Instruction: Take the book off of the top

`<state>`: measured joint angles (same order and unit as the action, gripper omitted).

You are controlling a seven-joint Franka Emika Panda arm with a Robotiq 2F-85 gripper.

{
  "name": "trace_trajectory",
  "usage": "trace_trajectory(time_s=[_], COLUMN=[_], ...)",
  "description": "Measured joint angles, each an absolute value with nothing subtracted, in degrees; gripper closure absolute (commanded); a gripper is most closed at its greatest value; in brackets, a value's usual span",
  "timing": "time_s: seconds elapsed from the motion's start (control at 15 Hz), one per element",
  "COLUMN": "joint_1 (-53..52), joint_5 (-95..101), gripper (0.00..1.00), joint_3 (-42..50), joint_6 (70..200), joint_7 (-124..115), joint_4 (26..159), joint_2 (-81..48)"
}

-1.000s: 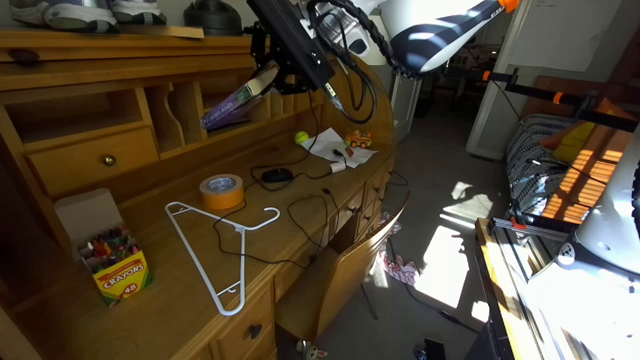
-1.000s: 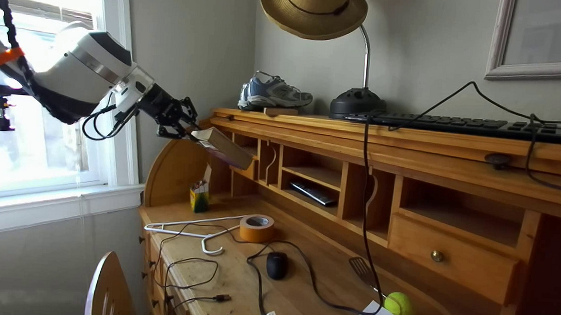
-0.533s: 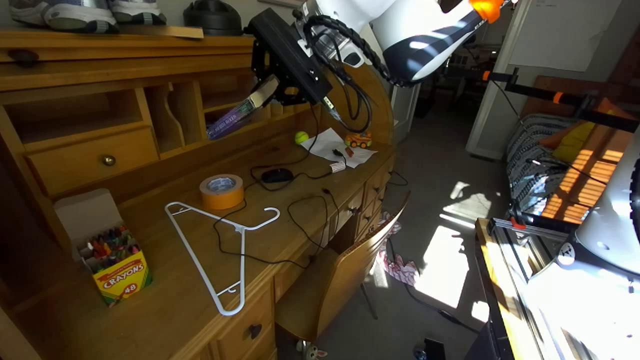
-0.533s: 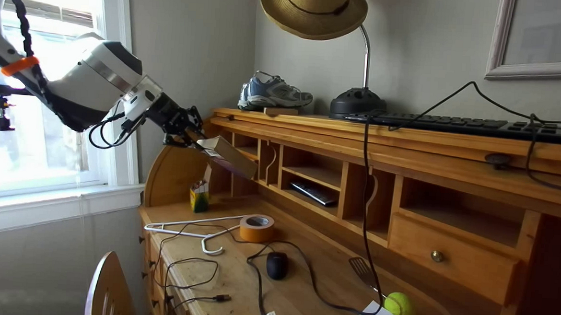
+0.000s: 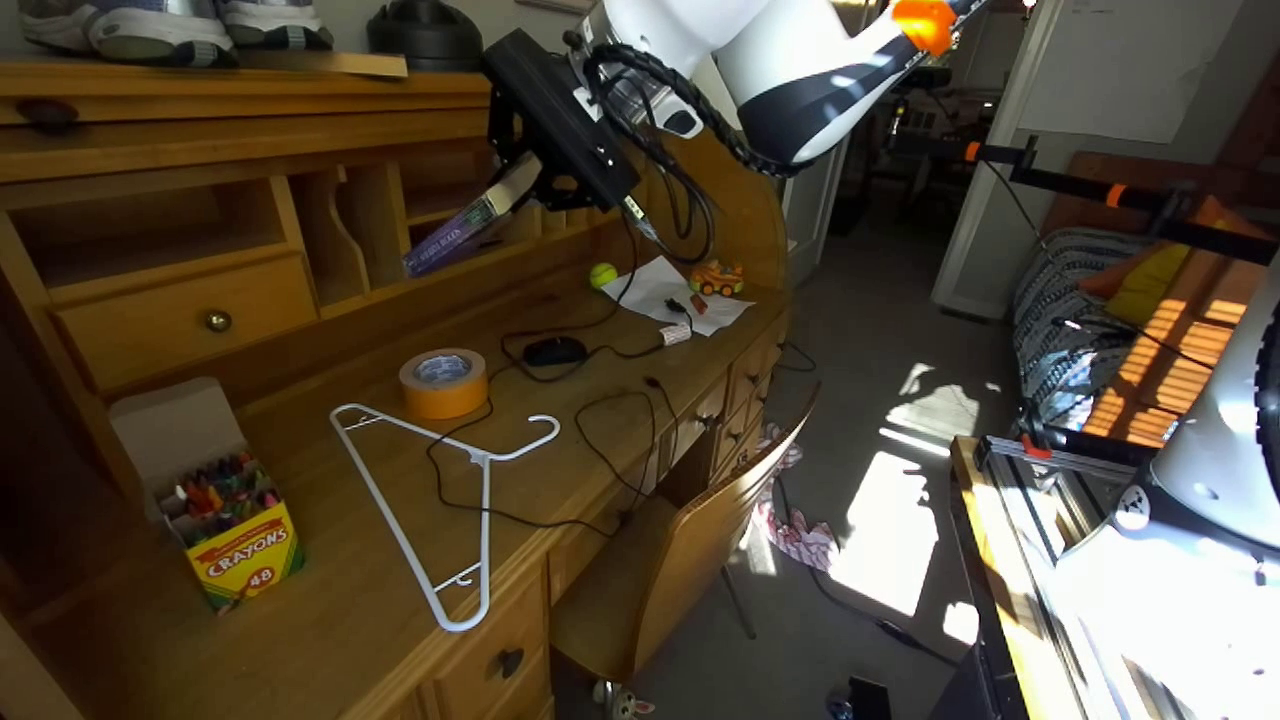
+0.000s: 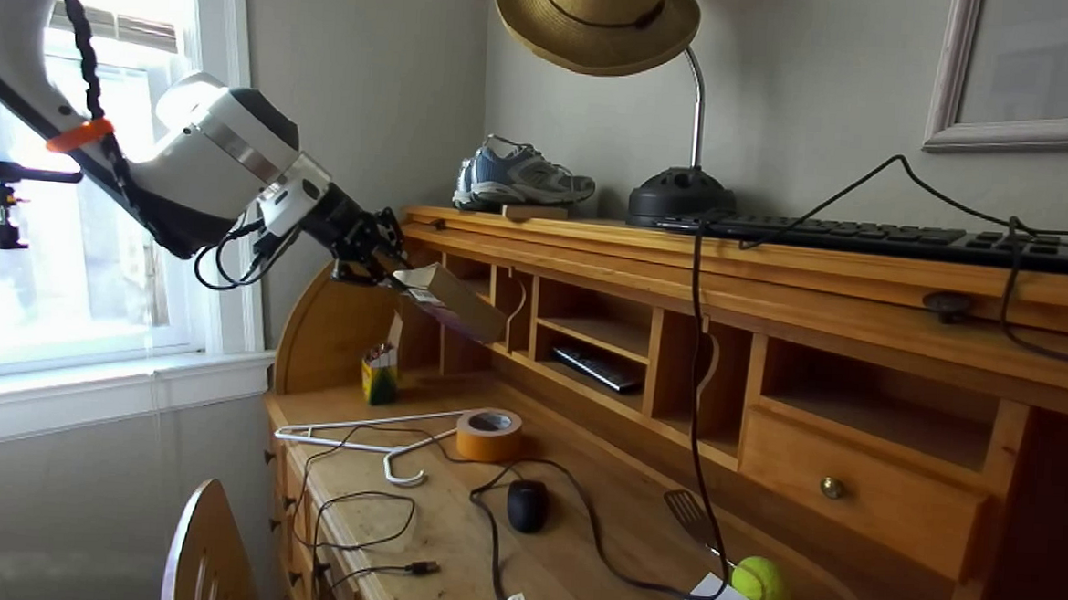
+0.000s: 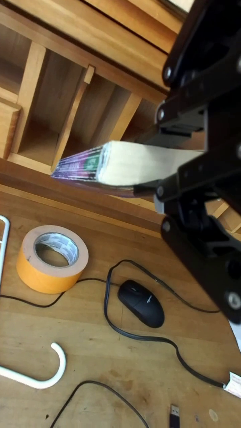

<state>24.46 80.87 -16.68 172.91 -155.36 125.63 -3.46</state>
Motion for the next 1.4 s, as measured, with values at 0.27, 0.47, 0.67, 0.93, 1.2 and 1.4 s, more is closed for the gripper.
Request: trace_trajectory(time_s=[0.27,0.47,0.67,0.93,1.2,1.4], joint_1=[24.4,24.3,24.0,23.8,23.8,23.8], joint_5=[82.8,83.9,84.3,84.8,85.6,88.3], gripper=[0.93,0.93,0.71,0.71,0.93,0.93], joint_3=[-15.9,-15.5,-15.0,-14.8,-14.8,-14.8], joint_6=[172.9,172.9,172.9,172.9,172.9,172.9], joint_7=[-155.4,-155.4,-155.4,-155.4,-155.2,-155.5], joint_4=[124.9,123.9,123.2,123.1,123.2,123.2], joint_2=[-5.8,-7.2,-8.4,-9.1,-9.3,-10.6])
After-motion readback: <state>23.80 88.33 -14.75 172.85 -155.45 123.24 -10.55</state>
